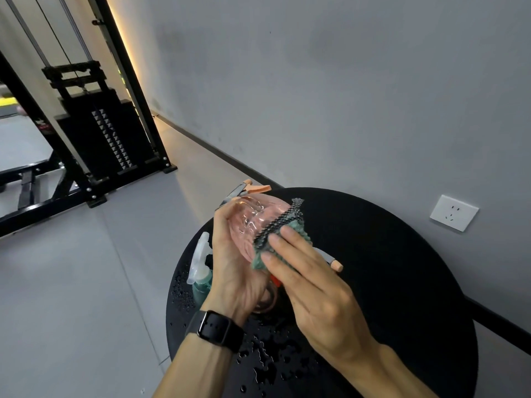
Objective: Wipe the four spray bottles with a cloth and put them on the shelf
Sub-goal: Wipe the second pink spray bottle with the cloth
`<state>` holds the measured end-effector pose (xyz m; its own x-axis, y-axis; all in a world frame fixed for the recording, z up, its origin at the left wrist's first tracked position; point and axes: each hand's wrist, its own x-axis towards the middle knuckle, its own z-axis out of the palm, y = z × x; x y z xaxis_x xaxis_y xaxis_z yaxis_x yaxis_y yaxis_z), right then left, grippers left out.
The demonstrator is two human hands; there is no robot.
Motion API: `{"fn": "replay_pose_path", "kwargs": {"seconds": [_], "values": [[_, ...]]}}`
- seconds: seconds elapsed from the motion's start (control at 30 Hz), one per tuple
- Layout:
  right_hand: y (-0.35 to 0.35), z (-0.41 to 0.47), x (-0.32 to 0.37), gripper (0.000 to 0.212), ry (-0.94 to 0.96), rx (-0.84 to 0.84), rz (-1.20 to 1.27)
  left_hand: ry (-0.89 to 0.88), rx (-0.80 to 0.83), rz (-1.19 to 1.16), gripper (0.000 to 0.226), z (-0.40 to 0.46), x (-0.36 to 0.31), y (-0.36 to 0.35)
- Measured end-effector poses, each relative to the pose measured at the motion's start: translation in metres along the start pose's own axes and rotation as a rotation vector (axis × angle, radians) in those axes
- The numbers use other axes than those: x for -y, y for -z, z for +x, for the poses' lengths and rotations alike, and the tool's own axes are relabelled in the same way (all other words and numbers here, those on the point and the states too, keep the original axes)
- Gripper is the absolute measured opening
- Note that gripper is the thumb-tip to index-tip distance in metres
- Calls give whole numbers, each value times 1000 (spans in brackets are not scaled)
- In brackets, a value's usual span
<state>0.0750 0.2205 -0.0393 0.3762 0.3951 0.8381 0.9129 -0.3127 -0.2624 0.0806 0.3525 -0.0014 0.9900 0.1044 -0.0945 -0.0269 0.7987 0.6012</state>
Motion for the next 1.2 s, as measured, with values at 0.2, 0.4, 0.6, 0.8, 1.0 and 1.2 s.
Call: {"fn": "replay_pose_path", "kwargs": {"seconds": [0.2,0.4,0.6,0.8,1.0,1.2], "values": [[7,-3,-14,41,-186,-157,38,15,20,45,44,1,-1,-1],[16,11,-13,36,-438,-224,235,59,18,305,44,-5,4,0],[25,29,-11,35,-389,-242,158,-32,154,757,56,-14,21,0],[31,36,-20,34,-279,-109,14,-41,245,907,48,-20,28,-4],[31,32,-29,37,-325,7,35,-88,179,945,49,-20,25,0],[33,23,-40,39,-360,18,15,-111,128,918,56,-18,21,1]]}}
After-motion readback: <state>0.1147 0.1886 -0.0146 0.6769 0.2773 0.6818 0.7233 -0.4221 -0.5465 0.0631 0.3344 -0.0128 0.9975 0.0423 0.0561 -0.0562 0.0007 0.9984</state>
